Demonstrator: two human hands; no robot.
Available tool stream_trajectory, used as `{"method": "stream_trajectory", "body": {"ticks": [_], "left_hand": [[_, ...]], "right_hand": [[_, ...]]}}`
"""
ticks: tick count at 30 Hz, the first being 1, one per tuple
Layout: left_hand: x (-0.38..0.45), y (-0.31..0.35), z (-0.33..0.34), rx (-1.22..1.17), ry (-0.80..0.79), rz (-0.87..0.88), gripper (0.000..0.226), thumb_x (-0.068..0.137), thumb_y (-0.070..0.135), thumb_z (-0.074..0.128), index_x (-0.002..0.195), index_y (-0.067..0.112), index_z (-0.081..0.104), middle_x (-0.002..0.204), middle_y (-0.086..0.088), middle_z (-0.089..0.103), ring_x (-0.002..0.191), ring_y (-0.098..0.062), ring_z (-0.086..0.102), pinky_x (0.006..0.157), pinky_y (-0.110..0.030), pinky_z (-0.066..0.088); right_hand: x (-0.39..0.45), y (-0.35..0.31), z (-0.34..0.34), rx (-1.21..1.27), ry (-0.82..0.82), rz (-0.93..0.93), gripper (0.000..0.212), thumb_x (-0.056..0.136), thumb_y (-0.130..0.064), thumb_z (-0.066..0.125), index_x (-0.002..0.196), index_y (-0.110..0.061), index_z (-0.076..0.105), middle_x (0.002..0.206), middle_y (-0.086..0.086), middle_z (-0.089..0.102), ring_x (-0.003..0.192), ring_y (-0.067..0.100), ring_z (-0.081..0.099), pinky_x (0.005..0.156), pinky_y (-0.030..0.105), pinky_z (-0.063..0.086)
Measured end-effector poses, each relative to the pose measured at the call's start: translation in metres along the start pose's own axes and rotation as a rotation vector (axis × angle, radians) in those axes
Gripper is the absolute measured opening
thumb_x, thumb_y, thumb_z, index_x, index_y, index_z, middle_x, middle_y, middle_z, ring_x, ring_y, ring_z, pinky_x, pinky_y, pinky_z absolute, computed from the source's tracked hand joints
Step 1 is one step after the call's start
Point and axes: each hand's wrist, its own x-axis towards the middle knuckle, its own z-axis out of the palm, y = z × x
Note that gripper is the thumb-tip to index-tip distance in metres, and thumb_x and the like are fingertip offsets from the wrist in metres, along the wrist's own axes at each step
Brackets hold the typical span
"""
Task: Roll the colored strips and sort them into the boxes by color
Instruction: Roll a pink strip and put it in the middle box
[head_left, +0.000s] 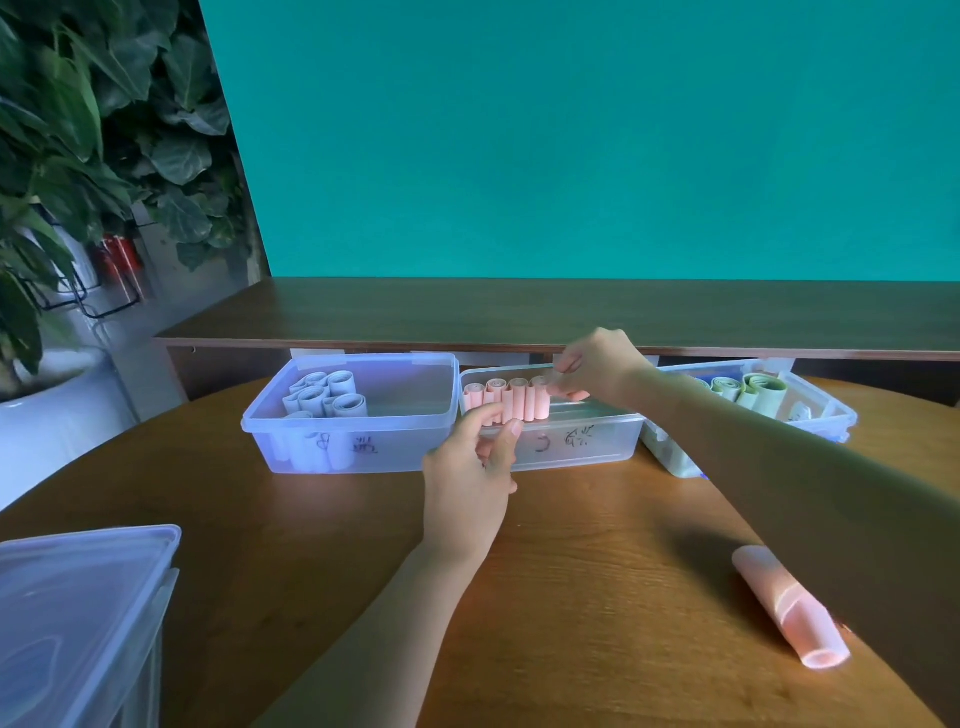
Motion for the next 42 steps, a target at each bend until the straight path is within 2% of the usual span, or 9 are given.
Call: {"method": "stream_trajectory", "body": {"ticks": [5,8,10,14,18,23,30,35,42], "left_hand": [[-0.009,0.01,0.0,0.058,0.013,0.079,0.038,0.096,0.046,0.058,0.131,0.03,0.062,0.085,0.007,0.074,0.067,-0.009,0.069,0.056,-0.018,0.056],[-0.022,0.02,0.003,0.049,0.018,0.134,0.039,0.095,0.047,0.06,0.128,0.028,0.064,0.081,0.007,0.073,0.065,-0.007,0.067,0.056,-0.018,0.055],[-0.034,0.03,0.007,0.014,0.003,0.142,0.04,0.093,0.049,0.061,0.127,0.028,0.065,0.083,0.009,0.072,0.067,-0.006,0.067,0.056,-0.018,0.056],[-0.061,0.055,0.017,-0.125,-0.122,0.035,0.037,0.091,0.042,0.067,0.125,0.028,0.064,0.09,0.009,0.072,0.066,-0.009,0.068,0.053,-0.016,0.053],[-0.086,0.077,0.035,-0.16,-0.4,-0.05,0.036,0.09,0.042,0.07,0.124,0.035,0.063,0.089,0.012,0.072,0.078,-0.006,0.069,0.069,-0.026,0.06],[-0.105,0.099,0.054,-0.122,-0.571,-0.017,0.034,0.088,0.045,0.071,0.121,0.038,0.066,0.104,0.018,0.069,0.094,0.004,0.063,0.076,-0.007,0.046],[-0.114,0.108,0.075,-0.068,-0.484,-0.025,0.021,0.082,0.046,0.078,0.1,0.035,0.077,0.089,0.018,0.071,0.086,0.01,0.06,0.071,-0.009,0.047],[-0.114,0.111,0.081,-0.02,-0.469,-0.021,0.009,0.082,0.04,0.08,0.086,0.032,0.08,0.086,0.019,0.072,0.086,0.007,0.061,0.074,-0.016,0.048],[-0.119,0.114,0.077,0.056,-0.426,0.008,0.01,0.092,0.033,0.071,0.093,0.027,0.079,0.091,0.015,0.071,0.087,-0.003,0.064,0.073,-0.017,0.047]], "right_hand": [[-0.027,0.007,-0.024,0.062,0.053,-0.005,0.027,0.087,-0.02,0.08,0.11,-0.007,0.074,0.095,0.007,0.076,0.082,0.017,0.073,0.089,0.029,0.059],[-0.053,0.017,-0.042,0.096,0.112,-0.015,0.027,0.085,-0.024,0.082,0.106,-0.008,0.074,0.087,0.004,0.075,0.069,0.009,0.071,0.062,0.007,0.05],[-0.077,0.023,-0.054,0.115,0.161,-0.014,0.025,0.084,-0.026,0.083,0.101,-0.008,0.076,0.083,0.004,0.076,0.06,0.002,0.066,0.052,0.004,0.045],[-0.14,0.041,-0.063,0.198,0.226,0.003,0.025,0.084,-0.028,0.083,0.099,-0.009,0.078,0.077,0.002,0.076,0.059,0.009,0.065,0.063,0.024,0.059],[-0.214,0.07,-0.055,0.214,0.307,0.044,0.017,0.087,-0.034,0.079,0.095,-0.02,0.078,0.08,-0.009,0.074,0.067,0.006,0.066,0.064,0.023,0.055],[-0.281,0.106,-0.031,0.249,0.421,0.136,0.014,0.091,-0.035,0.074,0.102,-0.026,0.076,0.093,-0.014,0.072,0.083,0.003,0.065,0.069,0.012,0.047],[-0.298,0.116,-0.014,0.313,0.424,0.143,0.019,0.09,-0.029,0.076,0.108,-0.024,0.076,0.091,-0.009,0.067,0.082,0.003,0.06,0.072,0.021,0.045],[-0.293,0.117,-0.015,0.272,0.387,0.125,0.021,0.091,-0.028,0.074,0.112,-0.024,0.077,0.088,-0.018,0.06,0.08,0.006,0.057,0.065,0.008,0.039],[-0.293,0.117,-0.015,0.296,0.386,0.165,0.025,0.09,-0.029,0.076,0.112,-0.016,0.077,0.095,-0.012,0.063,0.081,0.007,0.056,0.064,0.007,0.037]]}}
